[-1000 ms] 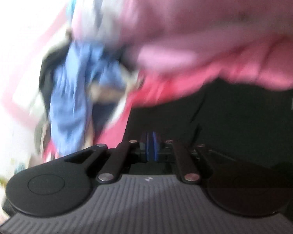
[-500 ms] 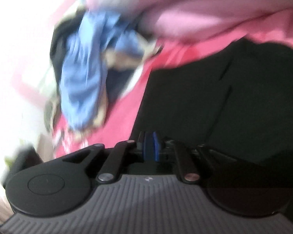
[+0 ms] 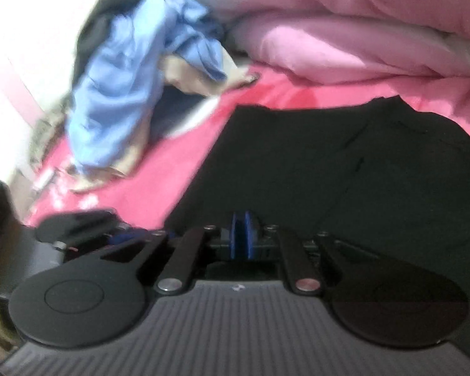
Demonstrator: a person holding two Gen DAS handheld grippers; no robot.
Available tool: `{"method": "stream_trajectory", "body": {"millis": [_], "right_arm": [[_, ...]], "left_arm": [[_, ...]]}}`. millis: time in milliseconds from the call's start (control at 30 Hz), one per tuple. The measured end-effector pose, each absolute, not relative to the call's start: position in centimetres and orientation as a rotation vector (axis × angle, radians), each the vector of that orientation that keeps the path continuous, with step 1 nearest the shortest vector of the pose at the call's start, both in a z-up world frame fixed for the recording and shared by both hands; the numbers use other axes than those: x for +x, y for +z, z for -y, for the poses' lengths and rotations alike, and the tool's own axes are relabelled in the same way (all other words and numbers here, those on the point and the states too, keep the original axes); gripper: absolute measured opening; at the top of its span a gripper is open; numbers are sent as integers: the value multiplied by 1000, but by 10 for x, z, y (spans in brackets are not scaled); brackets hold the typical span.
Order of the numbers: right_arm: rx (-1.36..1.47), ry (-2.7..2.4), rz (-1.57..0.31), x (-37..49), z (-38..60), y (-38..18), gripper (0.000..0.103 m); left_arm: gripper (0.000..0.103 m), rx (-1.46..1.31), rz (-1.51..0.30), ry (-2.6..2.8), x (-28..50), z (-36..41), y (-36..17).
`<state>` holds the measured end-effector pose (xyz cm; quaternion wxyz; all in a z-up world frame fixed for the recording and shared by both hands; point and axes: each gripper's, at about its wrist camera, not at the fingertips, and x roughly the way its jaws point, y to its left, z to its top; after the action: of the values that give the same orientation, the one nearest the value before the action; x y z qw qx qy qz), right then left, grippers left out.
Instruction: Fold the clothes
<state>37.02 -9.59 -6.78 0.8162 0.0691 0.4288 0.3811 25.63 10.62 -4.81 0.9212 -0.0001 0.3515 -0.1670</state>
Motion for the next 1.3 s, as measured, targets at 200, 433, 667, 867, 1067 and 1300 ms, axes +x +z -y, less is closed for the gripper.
{"method": "stream_trajectory", "body": {"millis": [200,433,667,867,1067,1300], "right_arm": [[358,457,-852,369,189,-48,8],[489,263,-800,242,289,-17,19],[713,-2,-792,135,389,-33,24],[833,-98,-708,118,459,-49,34],[881,-95,-686,156,500,-71,39],[802,-84,-699,218,550,-75,40]], "left_arm": [[66,-16,-721,-352,256,-109,-48],[67,-73,-709,-351,256,-114,-44],[67,-66,-675,-298,252,-108,-27],[68,32,-644,-341,243,-57,8],[69,185,-607,-535,245,65,30],[69,380,-466,-813,246,254,13]]}}
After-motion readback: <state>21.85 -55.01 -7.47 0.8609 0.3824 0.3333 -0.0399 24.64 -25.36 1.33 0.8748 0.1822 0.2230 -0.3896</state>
